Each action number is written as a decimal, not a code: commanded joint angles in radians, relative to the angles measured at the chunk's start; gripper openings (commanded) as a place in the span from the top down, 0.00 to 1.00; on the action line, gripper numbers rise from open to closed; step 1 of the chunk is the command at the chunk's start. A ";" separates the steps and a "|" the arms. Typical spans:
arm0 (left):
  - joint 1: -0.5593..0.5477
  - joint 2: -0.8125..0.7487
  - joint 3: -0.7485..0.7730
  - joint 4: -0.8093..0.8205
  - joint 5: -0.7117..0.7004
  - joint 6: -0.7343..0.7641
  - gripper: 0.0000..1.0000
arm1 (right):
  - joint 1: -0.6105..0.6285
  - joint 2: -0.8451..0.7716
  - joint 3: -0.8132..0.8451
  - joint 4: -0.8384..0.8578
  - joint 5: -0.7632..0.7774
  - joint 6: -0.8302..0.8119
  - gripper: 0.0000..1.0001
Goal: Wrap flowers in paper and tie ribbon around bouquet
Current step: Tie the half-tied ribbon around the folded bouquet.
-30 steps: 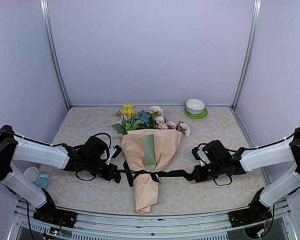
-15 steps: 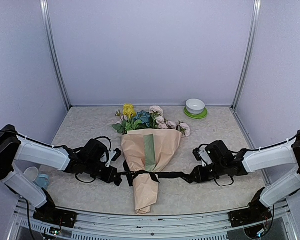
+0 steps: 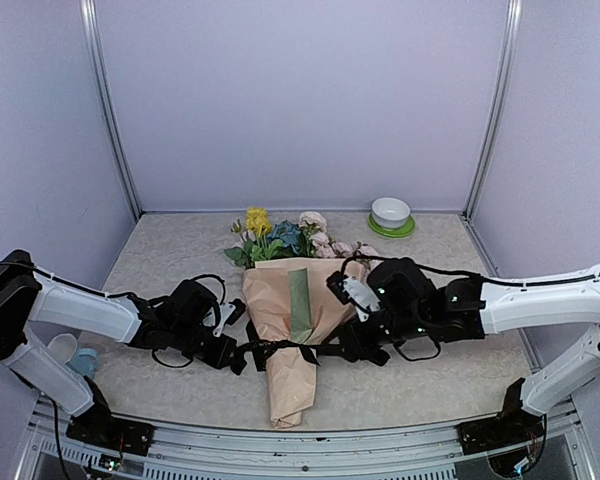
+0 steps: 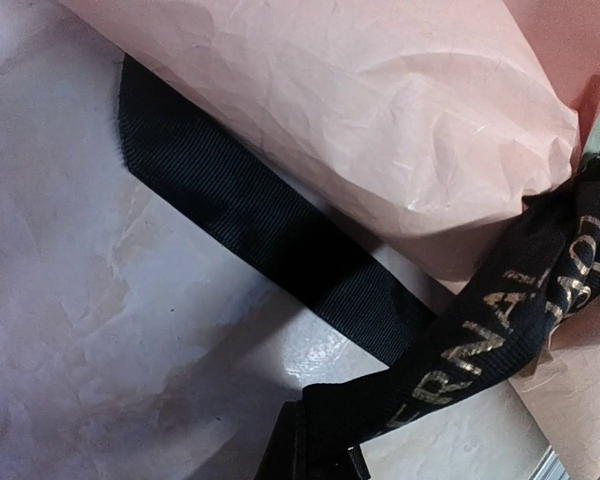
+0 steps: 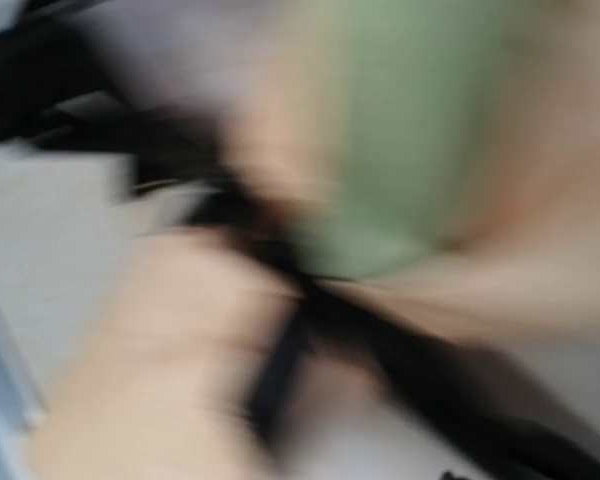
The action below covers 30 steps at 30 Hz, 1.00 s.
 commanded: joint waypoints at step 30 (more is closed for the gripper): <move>-0.029 0.009 0.020 -0.003 -0.017 0.028 1.00 | 0.100 0.343 0.210 -0.022 0.060 -0.062 0.92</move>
